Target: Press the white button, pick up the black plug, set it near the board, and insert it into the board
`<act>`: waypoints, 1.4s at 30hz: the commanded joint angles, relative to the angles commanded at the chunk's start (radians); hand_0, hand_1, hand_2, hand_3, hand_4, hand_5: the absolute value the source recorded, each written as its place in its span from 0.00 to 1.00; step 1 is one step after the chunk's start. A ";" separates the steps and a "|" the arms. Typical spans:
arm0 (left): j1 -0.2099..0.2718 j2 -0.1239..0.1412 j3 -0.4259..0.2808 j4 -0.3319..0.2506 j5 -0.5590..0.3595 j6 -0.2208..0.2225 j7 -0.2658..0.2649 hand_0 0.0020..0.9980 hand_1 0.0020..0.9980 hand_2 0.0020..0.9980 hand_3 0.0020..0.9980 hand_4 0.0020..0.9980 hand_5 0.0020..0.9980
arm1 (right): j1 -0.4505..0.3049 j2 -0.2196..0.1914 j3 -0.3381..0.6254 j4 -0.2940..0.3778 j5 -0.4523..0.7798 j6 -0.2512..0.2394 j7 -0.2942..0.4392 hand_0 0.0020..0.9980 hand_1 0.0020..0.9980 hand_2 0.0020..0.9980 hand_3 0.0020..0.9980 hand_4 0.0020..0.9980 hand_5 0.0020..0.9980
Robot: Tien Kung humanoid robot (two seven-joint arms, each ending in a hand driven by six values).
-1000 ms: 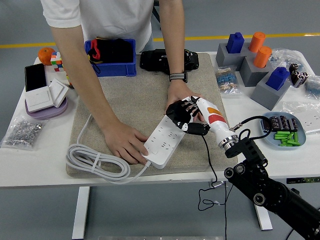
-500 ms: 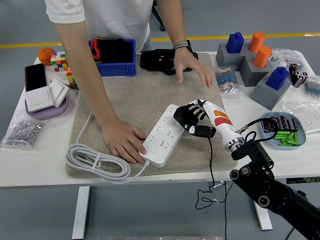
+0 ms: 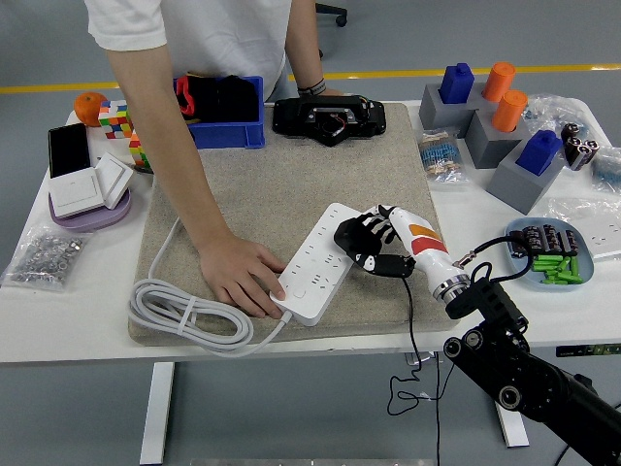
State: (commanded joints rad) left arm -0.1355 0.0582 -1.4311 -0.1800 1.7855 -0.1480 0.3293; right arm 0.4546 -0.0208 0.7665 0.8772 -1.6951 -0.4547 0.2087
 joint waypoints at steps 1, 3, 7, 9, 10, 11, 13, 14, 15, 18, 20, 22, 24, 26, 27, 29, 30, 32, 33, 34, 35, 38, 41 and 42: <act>-0.001 0.000 0.001 0.000 -0.002 0.000 0.000 0.69 0.64 0.61 0.64 0.56 0.18 | 0.000 0.000 0.000 0.000 0.000 0.000 0.000 0.41 0.28 0.36 0.48 0.79 0.00; -0.003 -0.001 0.004 0.000 -0.007 0.000 -0.001 0.69 0.64 0.61 0.64 0.56 0.18 | 0.001 0.002 0.000 -0.001 0.000 0.000 0.000 0.41 0.28 0.36 0.48 0.79 0.00; -0.004 -0.002 0.005 0.000 -0.008 0.000 -0.001 0.69 0.64 0.61 0.64 0.56 0.18 | 0.002 0.004 -0.001 -0.003 -0.001 0.000 0.001 0.41 0.28 0.36 0.48 0.79 0.00; -0.004 -0.002 0.001 0.000 -0.004 0.000 0.000 0.69 0.64 0.61 0.64 0.56 0.18 | 0.002 0.004 -0.001 -0.005 -0.001 0.000 0.002 0.41 0.28 0.36 0.48 0.79 0.00; -0.003 -0.002 0.000 0.000 -0.003 0.000 0.000 0.69 0.64 0.61 0.64 0.56 0.18 | 0.003 0.004 0.000 -0.006 -0.001 -0.001 0.002 0.41 0.28 0.36 0.48 0.79 0.00; -0.003 -0.002 0.000 0.000 -0.003 0.000 0.000 0.69 0.64 0.61 0.64 0.56 0.18 | 0.003 0.004 0.000 -0.008 -0.001 0.000 0.002 0.41 0.28 0.36 0.48 0.79 0.00; -0.004 -0.002 0.001 0.000 -0.004 0.000 0.000 0.69 0.64 0.61 0.64 0.56 0.18 | 0.003 0.002 0.003 -0.011 -0.002 -0.001 0.002 0.41 0.28 0.36 0.48 0.79 0.00; -0.004 -0.002 0.002 0.000 -0.006 0.001 0.000 0.69 0.64 0.61 0.64 0.56 0.18 | 0.003 0.002 0.004 -0.012 -0.003 -0.001 0.002 0.41 0.28 0.36 0.48 0.79 0.00; -0.004 -0.003 0.003 0.000 -0.008 0.001 0.000 0.69 0.64 0.61 0.64 0.56 0.18 | 0.003 0.001 0.005 -0.012 -0.004 -0.001 0.003 0.41 0.28 0.36 0.48 0.79 0.00; -0.004 -0.003 0.004 0.000 -0.009 0.001 0.000 0.69 0.64 0.61 0.64 0.56 0.18 | 0.003 -0.001 0.009 -0.012 -0.009 -0.001 0.004 0.41 0.28 0.36 0.48 0.79 0.00; -0.004 -0.003 0.003 0.000 -0.007 0.001 0.000 0.69 0.64 0.62 0.64 0.56 0.18 | 0.003 -0.001 0.013 -0.013 -0.013 -0.001 0.004 0.41 0.28 0.36 0.48 0.79 0.00; -0.004 -0.003 0.001 0.000 -0.005 0.001 0.000 0.69 0.64 0.62 0.64 0.56 0.18 | 0.002 -0.002 0.013 -0.013 -0.015 0.001 0.004 0.41 0.28 0.36 0.48 0.79 0.00; -0.003 -0.003 0.001 0.000 -0.006 0.001 0.000 0.69 0.64 0.62 0.64 0.56 0.18 | 0.001 -0.003 0.013 -0.013 -0.016 0.002 0.005 0.41 0.28 0.36 0.48 0.79 0.00; -0.003 -0.003 0.000 0.000 -0.006 0.001 0.000 0.69 0.64 0.62 0.64 0.56 0.18 | 0.000 -0.003 0.011 -0.013 -0.017 0.003 0.004 0.41 0.28 0.36 0.48 0.79 0.00; -0.003 -0.003 0.000 0.000 -0.006 0.001 0.000 0.69 0.64 0.62 0.64 0.56 0.18 | 0.000 -0.003 0.010 -0.014 -0.017 0.003 0.005 0.41 0.28 0.36 0.48 0.79 0.00; -0.004 -0.004 0.002 0.000 -0.008 0.001 0.000 0.69 0.64 0.62 0.64 0.56 0.18 | 0.000 -0.003 0.010 -0.013 -0.018 0.005 0.006 0.41 0.28 0.36 0.48 0.79 0.00; -0.004 -0.004 0.002 0.000 -0.009 0.001 0.000 0.69 0.64 0.62 0.64 0.56 0.18 | 0.000 -0.003 0.009 -0.013 -0.019 0.005 0.006 0.41 0.28 0.36 0.48 0.79 0.00; -0.005 -0.004 0.005 0.000 -0.010 0.001 0.000 0.69 0.64 0.61 0.64 0.56 0.18 | 0.000 -0.003 0.009 -0.013 -0.020 0.007 0.006 0.41 0.28 0.37 0.49 0.79 0.00; -0.006 -0.004 0.005 0.000 -0.010 0.001 -0.001 0.69 0.64 0.61 0.64 0.56 0.18 | 0.001 -0.003 0.008 -0.013 -0.021 0.007 0.007 0.41 0.28 0.37 0.49 0.79 0.00; -0.006 -0.004 0.003 0.000 -0.009 0.001 0.000 0.69 0.64 0.61 0.64 0.56 0.18 | 0.001 -0.003 0.008 -0.014 -0.020 0.008 0.007 0.41 0.28 0.37 0.49 0.79 0.00; -0.006 -0.004 0.003 0.000 -0.008 0.001 0.000 0.69 0.64 0.61 0.64 0.56 0.18 | 0.001 -0.003 0.008 -0.014 -0.020 0.008 0.008 0.41 0.28 0.37 0.49 0.79 0.00; -0.006 -0.004 0.001 0.000 -0.005 0.001 0.000 0.69 0.64 0.62 0.64 0.56 0.18 | 0.002 -0.002 0.008 -0.015 -0.019 0.007 0.009 0.42 0.28 0.37 0.49 0.79 0.00; -0.005 -0.004 0.000 0.000 -0.005 0.001 0.001 0.69 0.64 0.62 0.64 0.56 0.18 | 0.002 -0.002 0.008 -0.014 -0.022 0.007 0.013 0.42 0.28 0.37 0.49 0.79 0.00; -0.005 -0.004 -0.001 0.000 -0.004 0.001 0.001 0.69 0.64 0.62 0.64 0.56 0.18 | 0.002 -0.002 0.007 -0.014 -0.021 0.007 0.015 0.42 0.28 0.37 0.49 0.79 0.00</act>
State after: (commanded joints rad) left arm -0.1400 0.0540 -1.4320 -0.1800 1.7813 -0.1473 0.3300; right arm 0.4566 -0.0228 0.7738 0.8634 -1.7161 -0.4481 0.2241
